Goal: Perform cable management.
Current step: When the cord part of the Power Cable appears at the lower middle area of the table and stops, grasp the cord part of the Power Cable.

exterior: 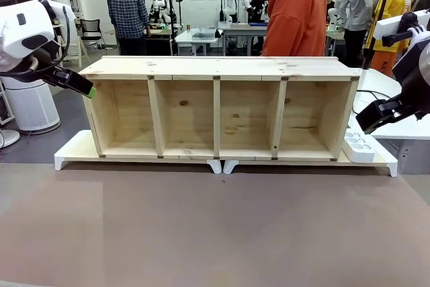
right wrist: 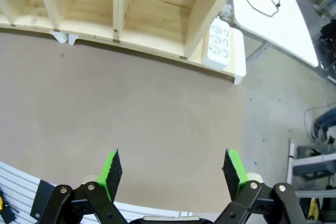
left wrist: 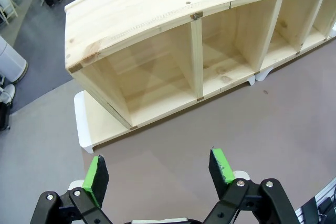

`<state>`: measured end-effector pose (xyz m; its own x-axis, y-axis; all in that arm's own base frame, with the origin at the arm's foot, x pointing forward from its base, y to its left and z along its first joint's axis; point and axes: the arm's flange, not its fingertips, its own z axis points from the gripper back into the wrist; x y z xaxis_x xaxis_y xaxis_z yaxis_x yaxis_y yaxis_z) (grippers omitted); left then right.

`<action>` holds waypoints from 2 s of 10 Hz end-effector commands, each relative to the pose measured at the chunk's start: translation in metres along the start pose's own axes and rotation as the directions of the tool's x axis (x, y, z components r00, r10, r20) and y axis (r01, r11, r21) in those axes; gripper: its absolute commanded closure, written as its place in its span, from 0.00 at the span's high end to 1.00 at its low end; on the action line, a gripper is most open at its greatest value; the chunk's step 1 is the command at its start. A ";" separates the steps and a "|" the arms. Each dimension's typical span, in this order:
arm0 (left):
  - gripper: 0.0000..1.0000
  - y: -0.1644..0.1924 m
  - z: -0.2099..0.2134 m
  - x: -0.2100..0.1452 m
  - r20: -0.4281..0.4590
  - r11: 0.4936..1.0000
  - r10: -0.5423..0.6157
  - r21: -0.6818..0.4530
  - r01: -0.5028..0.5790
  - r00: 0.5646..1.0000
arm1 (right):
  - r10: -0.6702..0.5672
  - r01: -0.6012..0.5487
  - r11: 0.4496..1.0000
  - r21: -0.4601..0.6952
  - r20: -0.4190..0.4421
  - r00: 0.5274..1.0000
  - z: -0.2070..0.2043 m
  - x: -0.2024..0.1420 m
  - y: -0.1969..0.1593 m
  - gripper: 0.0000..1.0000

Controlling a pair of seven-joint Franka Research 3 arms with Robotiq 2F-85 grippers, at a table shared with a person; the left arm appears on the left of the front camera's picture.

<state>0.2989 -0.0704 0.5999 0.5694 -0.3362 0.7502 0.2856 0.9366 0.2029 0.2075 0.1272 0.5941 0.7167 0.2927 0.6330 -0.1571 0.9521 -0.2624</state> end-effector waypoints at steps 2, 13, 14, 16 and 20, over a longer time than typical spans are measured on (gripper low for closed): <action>1.00 0.000 0.000 0.001 0.010 1.000 0.009 0.009 -0.009 1.000 | -0.003 0.003 1.000 -0.001 -0.002 1.000 -0.001 0.000 -0.001 1.00; 1.00 0.000 0.000 0.001 0.010 1.000 0.009 0.009 -0.009 1.000 | -0.003 0.003 1.000 -0.001 -0.002 1.000 -0.001 0.000 -0.001 1.00; 1.00 0.000 0.000 0.001 0.010 1.000 0.009 0.009 -0.009 1.000 | -0.003 0.003 1.000 -0.001 -0.002 1.000 -0.001 0.000 -0.001 1.00; 1.00 0.000 0.000 0.001 0.010 1.000 0.009 0.009 -0.009 1.000 | -0.003 0.003 1.000 -0.001 -0.002 1.000 -0.001 0.000 -0.001 1.00; 1.00 0.000 0.000 0.001 0.010 1.000 0.009 0.009 -0.009 1.000 | -0.003 0.003 1.000 -0.001 -0.002 1.000 -0.001 0.000 -0.001 1.00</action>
<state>0.2988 -0.0704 0.6006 0.5683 -0.3360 0.7511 0.2853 0.9367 0.2032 0.2075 0.1272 0.5941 0.7167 0.2927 0.6330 -0.1571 0.9521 -0.2624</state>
